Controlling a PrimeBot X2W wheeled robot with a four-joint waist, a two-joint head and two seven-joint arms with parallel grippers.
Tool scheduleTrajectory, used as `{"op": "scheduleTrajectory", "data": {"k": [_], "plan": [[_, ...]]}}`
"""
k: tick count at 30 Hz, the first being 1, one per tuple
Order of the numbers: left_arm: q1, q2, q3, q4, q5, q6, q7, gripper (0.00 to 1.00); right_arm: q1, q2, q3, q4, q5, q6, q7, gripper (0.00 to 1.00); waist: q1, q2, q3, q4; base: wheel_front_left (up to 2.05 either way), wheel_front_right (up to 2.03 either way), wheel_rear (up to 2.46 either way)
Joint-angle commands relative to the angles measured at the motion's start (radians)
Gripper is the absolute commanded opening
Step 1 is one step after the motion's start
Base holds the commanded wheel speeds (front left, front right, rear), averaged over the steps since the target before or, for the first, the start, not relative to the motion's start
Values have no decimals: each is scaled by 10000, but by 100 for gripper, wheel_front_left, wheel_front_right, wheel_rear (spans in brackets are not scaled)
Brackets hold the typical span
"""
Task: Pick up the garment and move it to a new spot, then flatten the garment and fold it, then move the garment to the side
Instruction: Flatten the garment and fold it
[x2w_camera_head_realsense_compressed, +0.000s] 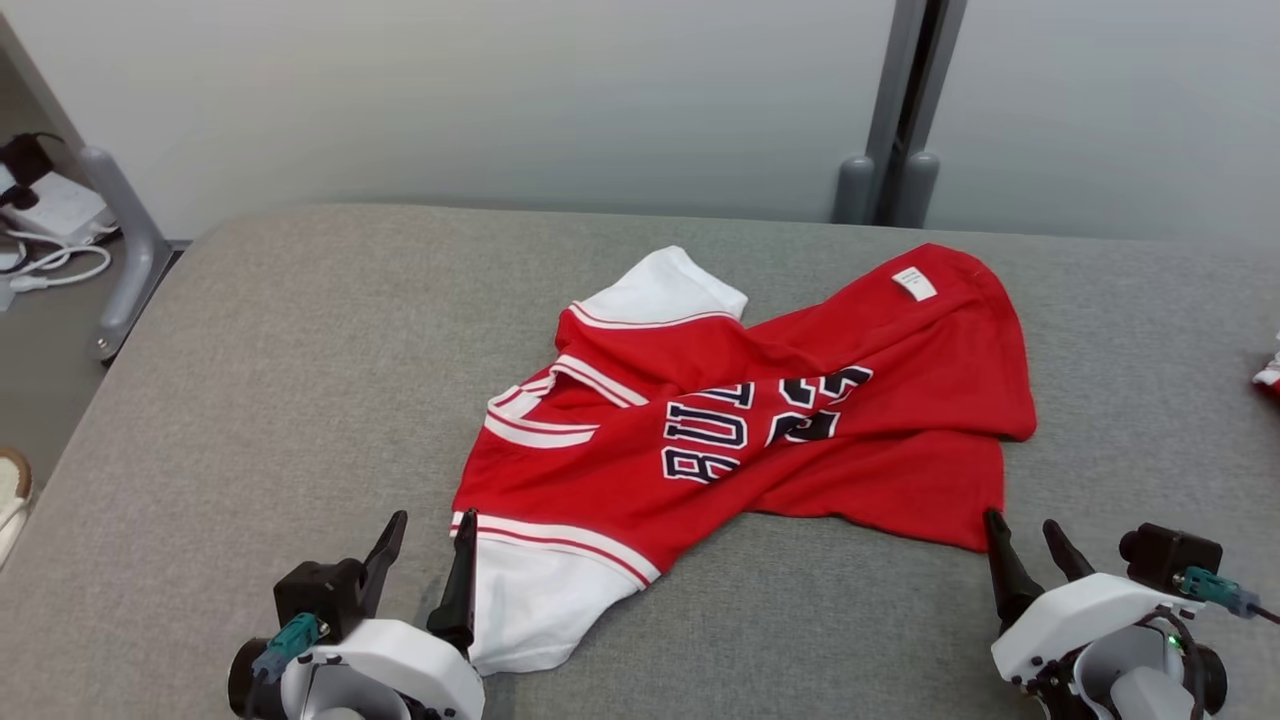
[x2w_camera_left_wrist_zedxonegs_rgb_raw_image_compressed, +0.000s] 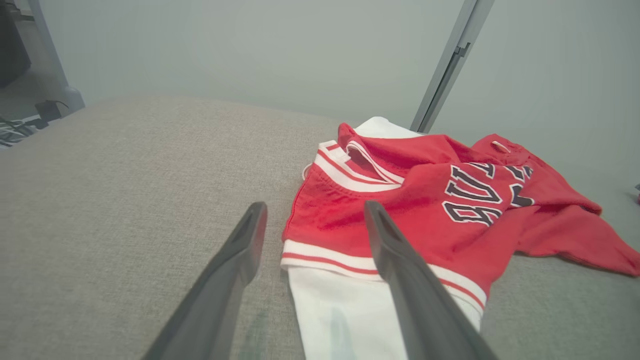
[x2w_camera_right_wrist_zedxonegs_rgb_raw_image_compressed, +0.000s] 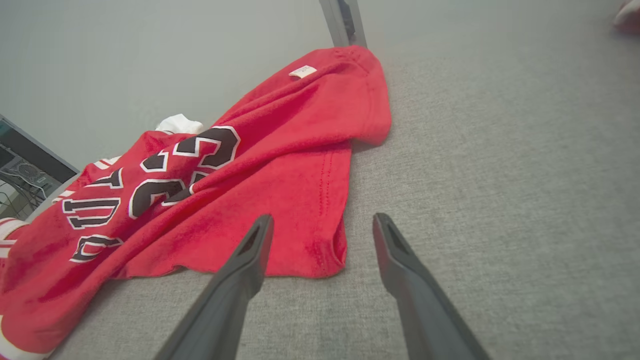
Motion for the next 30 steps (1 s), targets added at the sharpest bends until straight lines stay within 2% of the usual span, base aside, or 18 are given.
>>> {"op": "scheduleTrajectory", "data": {"k": [1, 12, 13, 14, 15, 22, 30], "plan": [[-132, -9, 104, 5, 142, -103, -48, 100, -198, -62, 65, 218, 186, 1, 14, 100, 0, 0, 138, 168, 0, 0, 0], [-175, -321, 733, 90, 799, -485, -48, 100, -909, 18, 183, 2084, 1060, 1, 110, 100, 0, 0, 368, 652, 0, 0, 0], [-175, -339, 783, 98, 835, -517, -50, 100, -930, 48, 290, 2129, 1144, 1, 178, 78, 0, 0, 374, 655, 0, 0, 0], [-169, -360, 838, 109, 878, -535, -48, 100, -947, 44, 390, 2152, 1208, 1, 203, 34, 0, 0, 373, 650, 0, 0, 0], [-161, -383, 887, 118, 913, -545, -48, 100, -981, 20, 484, 2161, 1263, 1, 176, 0, 0, 0, 374, 637, 0, 0, 0], [-100, -483, 1156, 167, 1114, -672, -49, 100, -1228, -263, 727, 2043, 1597, 1, -178, 0, 0, 0, 246, 381, 0, 0, 0], [174, -566, 1442, 252, 1256, -792, -49, 100, -1226, -1064, 672, 1753, 1764, 1, -304, 0, 0, 0, -160, -351, 0, 0, 0]]}}
